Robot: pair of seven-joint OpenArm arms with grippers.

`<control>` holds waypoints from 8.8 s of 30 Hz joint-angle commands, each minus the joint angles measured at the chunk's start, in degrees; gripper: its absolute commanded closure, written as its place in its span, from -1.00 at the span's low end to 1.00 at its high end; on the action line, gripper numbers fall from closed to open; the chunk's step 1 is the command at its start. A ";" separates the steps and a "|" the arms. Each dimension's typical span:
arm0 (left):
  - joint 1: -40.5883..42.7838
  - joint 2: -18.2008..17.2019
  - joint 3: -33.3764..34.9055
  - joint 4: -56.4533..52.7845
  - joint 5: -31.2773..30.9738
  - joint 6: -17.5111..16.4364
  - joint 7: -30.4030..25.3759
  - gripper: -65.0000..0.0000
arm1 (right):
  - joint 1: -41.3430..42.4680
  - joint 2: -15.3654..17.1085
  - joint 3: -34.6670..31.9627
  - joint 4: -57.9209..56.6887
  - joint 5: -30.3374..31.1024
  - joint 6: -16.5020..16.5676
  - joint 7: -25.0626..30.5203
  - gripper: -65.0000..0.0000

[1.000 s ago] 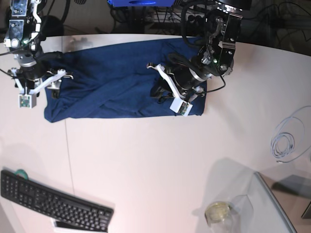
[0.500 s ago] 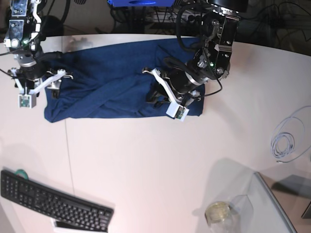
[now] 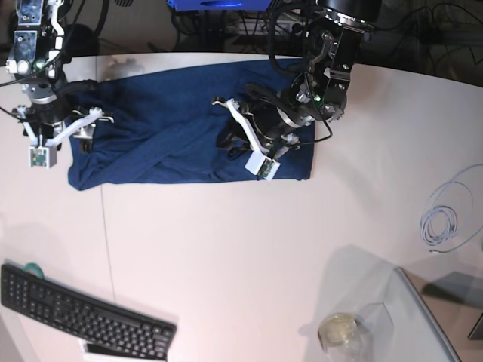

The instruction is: Layout the t-shirt on the table in an organized manner, then fold the t-shirt properly

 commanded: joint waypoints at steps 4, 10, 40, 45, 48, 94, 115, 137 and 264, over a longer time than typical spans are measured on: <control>-0.62 0.31 -0.02 1.04 -0.95 -0.45 -1.10 1.00 | 0.12 0.46 0.30 0.81 0.28 -0.01 1.41 -0.08; -0.71 0.31 -0.02 0.78 -0.78 -0.45 -1.10 1.00 | 0.12 0.46 0.30 0.81 0.28 -0.01 1.41 -0.08; -4.58 0.40 7.45 -1.68 -1.04 -0.45 -1.10 0.19 | 0.03 0.37 0.13 0.81 0.28 -0.01 1.41 -0.08; -6.34 3.47 9.12 -3.44 -0.78 -0.45 -1.10 0.19 | 0.03 0.37 0.21 0.81 0.28 -0.01 1.41 -0.08; -6.51 5.23 9.39 -3.00 -0.95 -0.45 -1.10 0.19 | 0.03 0.37 0.21 0.81 0.28 -0.01 1.41 -0.08; 2.01 -6.11 15.89 6.05 -1.04 15.81 4.79 1.00 | 0.20 0.37 0.21 -0.33 0.28 -0.01 1.41 -0.08; 7.99 -5.67 5.34 16.43 2.04 15.90 5.14 1.00 | 0.12 0.37 0.21 -0.33 0.28 -0.01 1.41 -0.08; 6.32 -2.24 14.84 8.69 7.49 15.64 5.14 1.00 | 0.38 0.37 0.21 -0.42 0.28 -0.01 1.41 -0.08; 16.26 -7.96 -54.53 -0.19 -5.70 -7.92 4.70 1.00 | 14.45 6.26 -67.30 -17.03 -10.98 -21.20 -5.80 1.00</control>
